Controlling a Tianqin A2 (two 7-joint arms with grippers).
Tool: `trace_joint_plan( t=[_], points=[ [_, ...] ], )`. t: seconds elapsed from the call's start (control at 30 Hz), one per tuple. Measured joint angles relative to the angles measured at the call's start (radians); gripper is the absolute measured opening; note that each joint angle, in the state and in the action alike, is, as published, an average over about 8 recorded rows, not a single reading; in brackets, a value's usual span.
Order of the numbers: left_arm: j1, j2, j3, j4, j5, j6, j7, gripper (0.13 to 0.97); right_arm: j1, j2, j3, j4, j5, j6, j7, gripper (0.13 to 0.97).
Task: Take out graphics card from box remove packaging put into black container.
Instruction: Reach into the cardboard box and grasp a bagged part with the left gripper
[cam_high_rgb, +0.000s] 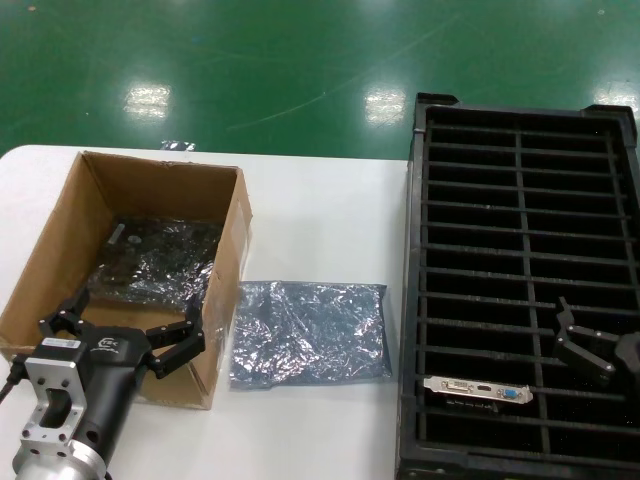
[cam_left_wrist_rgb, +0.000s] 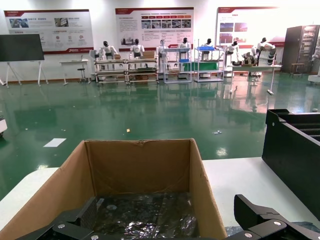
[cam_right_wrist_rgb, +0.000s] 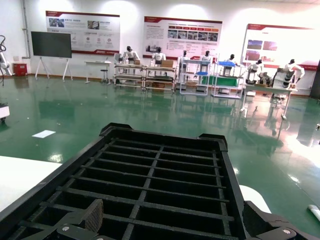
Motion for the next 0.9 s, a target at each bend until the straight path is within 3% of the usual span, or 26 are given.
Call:
trace_joint_plan(
  t=[0.4,0.53,0.63,0.73,0.9],
  points=[
    [0.0,-0.002,0.001,0.0,0.0,-0.001,0.0,0.966,0.0,0.0,0.0,0.0,0.0,0.0,0.0,0.966],
    [-0.002,-0.024,0.008,-0.006,-0.001,-0.002,-0.004,0.966,0.0,0.0,0.0,0.0,0.0,0.0,0.0,0.966],
    [-0.008,-0.064,0.02,-0.017,0.007,0.008,-0.005,0.966,0.0,0.0,0.0,0.0,0.0,0.0,0.0,0.966],
    [-0.026,-0.129,0.035,-0.032,0.036,0.032,0.001,0.966,0.0,0.0,0.0,0.0,0.0,0.0,0.0,0.966],
    [-0.103,-0.25,0.06,-0.026,0.152,0.087,0.037,0.966,0.0,0.0,0.0,0.0,0.0,0.0,0.0,0.966]
  ],
)
